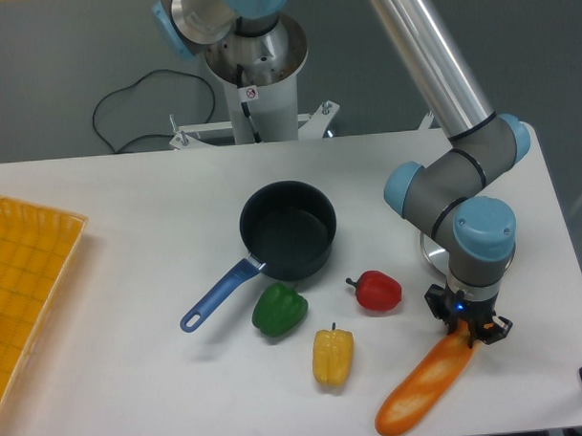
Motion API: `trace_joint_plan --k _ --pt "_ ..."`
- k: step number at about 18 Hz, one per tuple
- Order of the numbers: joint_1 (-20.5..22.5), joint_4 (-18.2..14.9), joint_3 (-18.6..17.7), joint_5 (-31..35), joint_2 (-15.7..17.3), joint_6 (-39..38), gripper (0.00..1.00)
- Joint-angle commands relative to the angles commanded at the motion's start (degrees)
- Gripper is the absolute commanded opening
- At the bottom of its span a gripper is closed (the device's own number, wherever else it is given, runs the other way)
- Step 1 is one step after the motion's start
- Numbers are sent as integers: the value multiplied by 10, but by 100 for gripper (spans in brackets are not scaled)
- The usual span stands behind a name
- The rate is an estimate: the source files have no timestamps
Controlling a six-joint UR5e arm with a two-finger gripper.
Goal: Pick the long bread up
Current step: 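Lift the gripped bread loaf up off the table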
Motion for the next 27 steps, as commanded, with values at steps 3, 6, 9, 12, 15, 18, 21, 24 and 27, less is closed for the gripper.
trace_joint_plan --k 3,6,9,12,15,18,21,24,27 --pt "1 -2 -4 -1 9 0 41" --pt "1 -4 -5 -1 14 0 41" --pt "2 -5 -13 0 29 1 39" --pt "3 -6 -21 2 39 1 33" --pt "5 -7 -23 2 46 1 30" --pt "7 -28 -26 2 56 1 25" --pt "11 -40 -26 2 62 1 21" --pt "18 -74 -26 1 74 3 18" --pt "23 -113 -26 2 85 6 13"
